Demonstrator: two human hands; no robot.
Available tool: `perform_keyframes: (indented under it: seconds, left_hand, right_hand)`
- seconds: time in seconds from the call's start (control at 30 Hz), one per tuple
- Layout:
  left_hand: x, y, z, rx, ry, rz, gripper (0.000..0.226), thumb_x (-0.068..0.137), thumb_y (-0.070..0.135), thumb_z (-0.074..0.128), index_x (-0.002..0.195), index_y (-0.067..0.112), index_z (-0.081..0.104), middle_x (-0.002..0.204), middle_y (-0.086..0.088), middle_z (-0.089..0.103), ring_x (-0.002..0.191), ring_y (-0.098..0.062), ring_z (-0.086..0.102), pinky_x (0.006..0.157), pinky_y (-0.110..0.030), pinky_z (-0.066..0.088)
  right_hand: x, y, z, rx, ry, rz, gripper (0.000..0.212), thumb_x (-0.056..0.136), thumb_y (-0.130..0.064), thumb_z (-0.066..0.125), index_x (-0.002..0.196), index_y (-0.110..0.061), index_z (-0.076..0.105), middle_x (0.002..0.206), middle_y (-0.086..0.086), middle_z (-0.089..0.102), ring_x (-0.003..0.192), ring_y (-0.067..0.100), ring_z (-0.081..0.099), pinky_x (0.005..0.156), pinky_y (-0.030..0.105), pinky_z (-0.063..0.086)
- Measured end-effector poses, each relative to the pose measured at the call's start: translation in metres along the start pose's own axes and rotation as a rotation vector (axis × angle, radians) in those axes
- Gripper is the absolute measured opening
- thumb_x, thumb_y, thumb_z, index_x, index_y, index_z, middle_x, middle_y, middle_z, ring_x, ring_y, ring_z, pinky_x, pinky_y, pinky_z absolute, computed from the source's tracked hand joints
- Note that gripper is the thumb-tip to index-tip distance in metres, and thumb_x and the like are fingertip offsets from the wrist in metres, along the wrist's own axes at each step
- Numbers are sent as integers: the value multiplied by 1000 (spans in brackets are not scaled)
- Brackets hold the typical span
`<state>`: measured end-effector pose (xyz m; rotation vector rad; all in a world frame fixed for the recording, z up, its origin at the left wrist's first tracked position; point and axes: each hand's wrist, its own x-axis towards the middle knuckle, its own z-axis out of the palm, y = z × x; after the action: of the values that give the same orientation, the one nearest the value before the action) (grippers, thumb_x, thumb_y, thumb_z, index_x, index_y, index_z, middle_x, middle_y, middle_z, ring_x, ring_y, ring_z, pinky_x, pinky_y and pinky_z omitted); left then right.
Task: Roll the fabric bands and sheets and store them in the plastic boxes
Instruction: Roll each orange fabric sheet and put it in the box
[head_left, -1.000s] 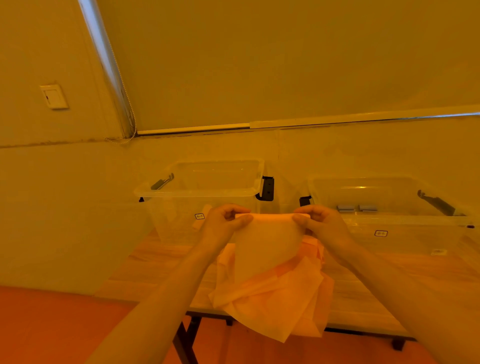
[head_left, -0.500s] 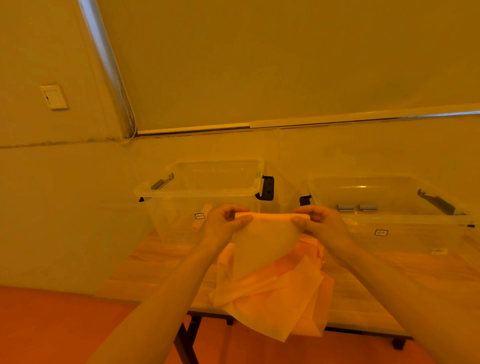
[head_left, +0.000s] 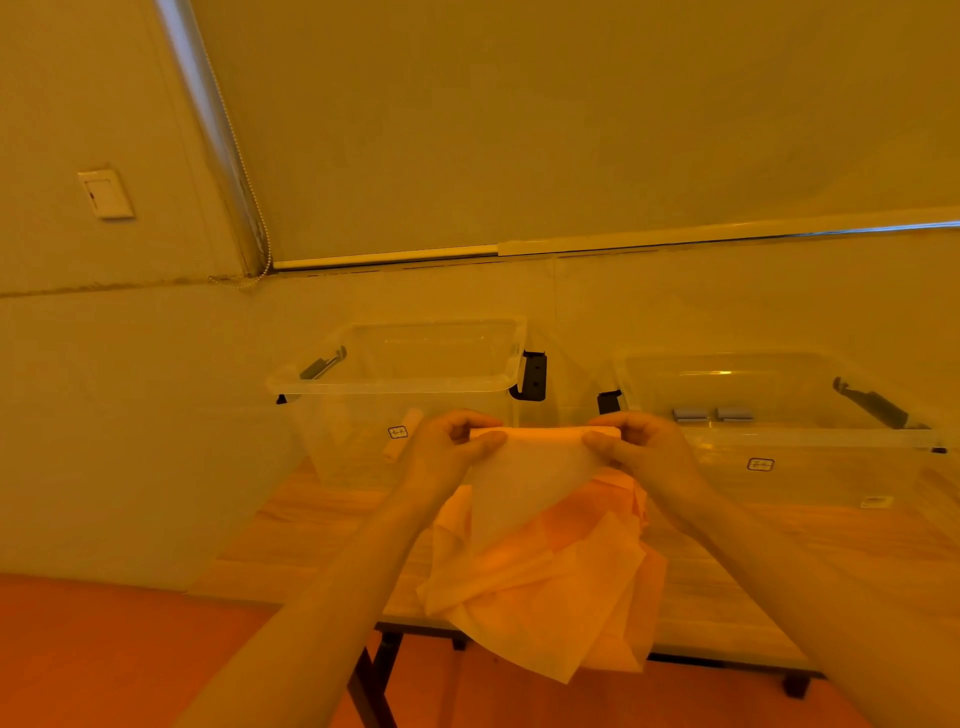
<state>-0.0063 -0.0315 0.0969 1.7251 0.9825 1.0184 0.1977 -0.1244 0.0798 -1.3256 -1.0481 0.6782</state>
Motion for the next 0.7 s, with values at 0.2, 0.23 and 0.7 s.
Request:
perform_keyframes:
  seconds: [0.2, 0.23, 0.7]
  left_hand:
    - [-2, 1, -1, 6, -5, -8, 15, 82, 16, 71, 88, 30, 67, 95, 9, 66, 93, -16, 64, 83, -38, 57]
    - [-2, 1, -2, 2, -12, -11, 18, 81, 15, 72, 89, 30, 67, 97, 9, 65, 95, -16, 64, 84, -38, 57]
    - [-2, 0, -3, 39, 0, 8, 15, 82, 18, 72, 86, 32, 68, 93, 15, 63, 92, -11, 62, 81, -32, 56]
  right_hand:
    - [0, 0, 0, -12, -12, -3, 13, 84, -12, 69, 95, -19, 68, 98, -1, 67, 89, 14, 64, 68, 24, 55]
    - [0, -1, 1, -15, -8, -4, 11, 85, -14, 68, 95, -18, 68, 96, -2, 68, 88, 13, 64, 64, 22, 55]
    - [0, 1, 4, 23, -28, 6, 10, 85, -13, 68, 94, -17, 67, 96, -2, 67, 86, 12, 64, 59, 18, 53]
